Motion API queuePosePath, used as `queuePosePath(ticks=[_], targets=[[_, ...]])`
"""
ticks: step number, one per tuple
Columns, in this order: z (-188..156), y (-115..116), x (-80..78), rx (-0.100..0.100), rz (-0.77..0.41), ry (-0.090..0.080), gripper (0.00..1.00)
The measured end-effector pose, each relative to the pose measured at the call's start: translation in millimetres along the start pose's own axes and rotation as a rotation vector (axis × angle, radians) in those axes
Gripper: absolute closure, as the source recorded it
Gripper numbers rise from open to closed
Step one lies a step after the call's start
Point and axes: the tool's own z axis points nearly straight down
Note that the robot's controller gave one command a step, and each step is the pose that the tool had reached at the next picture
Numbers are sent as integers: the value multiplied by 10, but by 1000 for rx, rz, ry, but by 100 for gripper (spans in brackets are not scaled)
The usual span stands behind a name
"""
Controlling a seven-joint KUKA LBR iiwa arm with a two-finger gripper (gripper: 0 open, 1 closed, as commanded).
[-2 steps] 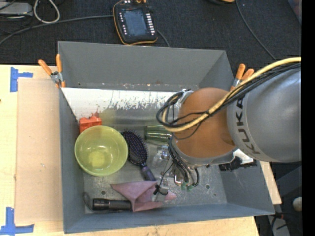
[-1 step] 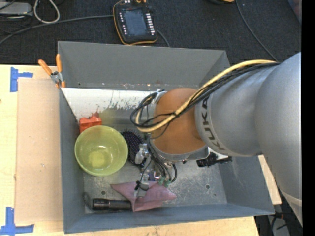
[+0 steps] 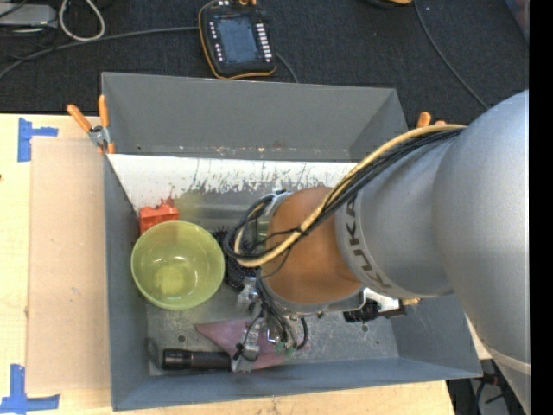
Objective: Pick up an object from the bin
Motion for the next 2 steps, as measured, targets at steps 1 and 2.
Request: queuePosePath(ticks=[1, 2], targets=[[-37, 12, -93, -1, -14, -1, 0], [-889, -187, -361, -3, -103, -9, 0]])
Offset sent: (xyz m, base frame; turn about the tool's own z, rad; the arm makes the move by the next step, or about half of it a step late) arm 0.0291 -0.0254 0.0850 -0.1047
